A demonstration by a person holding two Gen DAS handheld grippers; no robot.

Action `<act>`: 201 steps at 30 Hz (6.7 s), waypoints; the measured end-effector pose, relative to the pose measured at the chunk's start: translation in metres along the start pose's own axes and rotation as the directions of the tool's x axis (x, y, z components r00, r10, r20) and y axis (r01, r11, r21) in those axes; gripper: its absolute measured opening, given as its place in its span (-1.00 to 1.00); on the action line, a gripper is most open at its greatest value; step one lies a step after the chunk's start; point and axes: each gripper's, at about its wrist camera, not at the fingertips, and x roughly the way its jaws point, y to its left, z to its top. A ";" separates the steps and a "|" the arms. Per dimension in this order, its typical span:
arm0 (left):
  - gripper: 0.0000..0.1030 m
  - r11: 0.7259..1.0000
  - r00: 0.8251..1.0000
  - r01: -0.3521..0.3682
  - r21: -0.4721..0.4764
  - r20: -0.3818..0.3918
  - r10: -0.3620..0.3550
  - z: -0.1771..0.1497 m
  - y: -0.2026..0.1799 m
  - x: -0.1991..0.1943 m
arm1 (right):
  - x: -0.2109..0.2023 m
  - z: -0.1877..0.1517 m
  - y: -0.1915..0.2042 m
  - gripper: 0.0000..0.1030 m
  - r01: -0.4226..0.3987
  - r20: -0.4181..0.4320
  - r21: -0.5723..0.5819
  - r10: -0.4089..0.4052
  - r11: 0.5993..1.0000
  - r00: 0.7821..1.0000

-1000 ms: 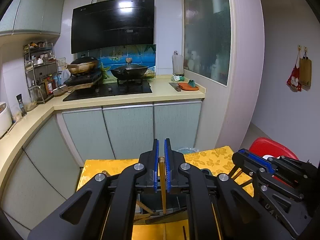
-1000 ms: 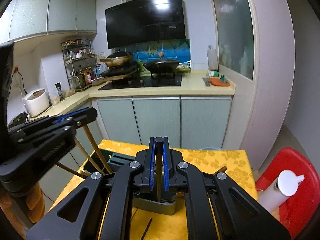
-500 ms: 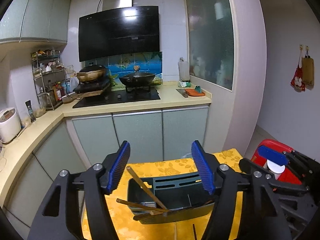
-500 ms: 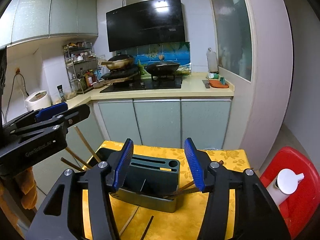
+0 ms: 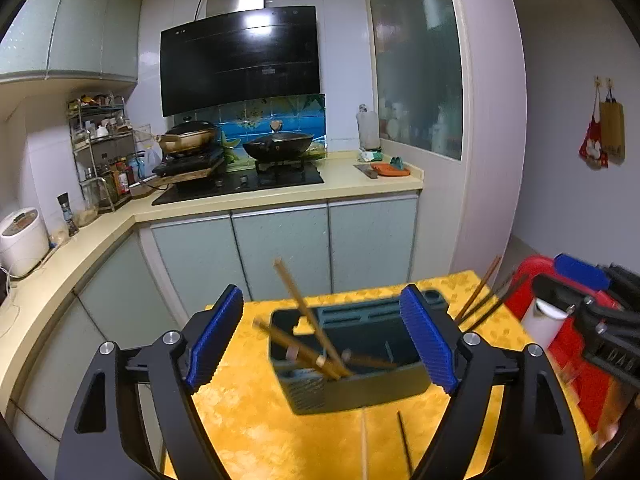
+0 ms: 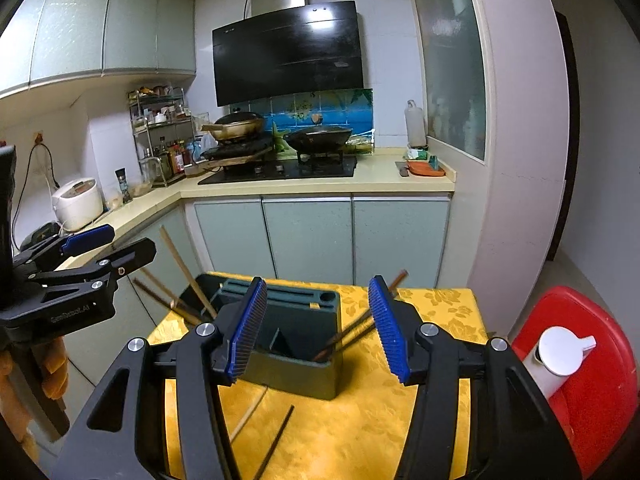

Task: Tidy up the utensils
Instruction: 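Open both tools to release the chopsticks and withdraw from the holder, then move both open tools down over the last bamboo and black chopsticks, then close the left tool on the bamboo chopstick while the right tool closes on the black chopstick, then lift both chopsticks and carry them toward the green holder with both tools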

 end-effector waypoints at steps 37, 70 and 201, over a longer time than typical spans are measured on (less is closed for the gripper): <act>0.37 0.995 0.918 0.099 -0.006 -0.385 -0.094 -0.243 -0.031 0.020 | -0.020 -0.199 0.005 0.28 0.053 -0.189 0.022 -0.048 0.998 0.981; -0.87 0.989 0.895 0.148 -0.016 -0.424 -0.141 -0.257 -0.033 0.013 | -0.027 -0.250 0.062 0.28 -0.147 -0.317 -0.043 0.126 0.988 0.940; -0.36 0.996 0.867 0.092 -0.015 -0.490 -0.088 -0.274 0.025 -0.021 | -0.090 -0.078 0.038 -0.84 -0.174 0.021 0.009 0.174 0.985 0.985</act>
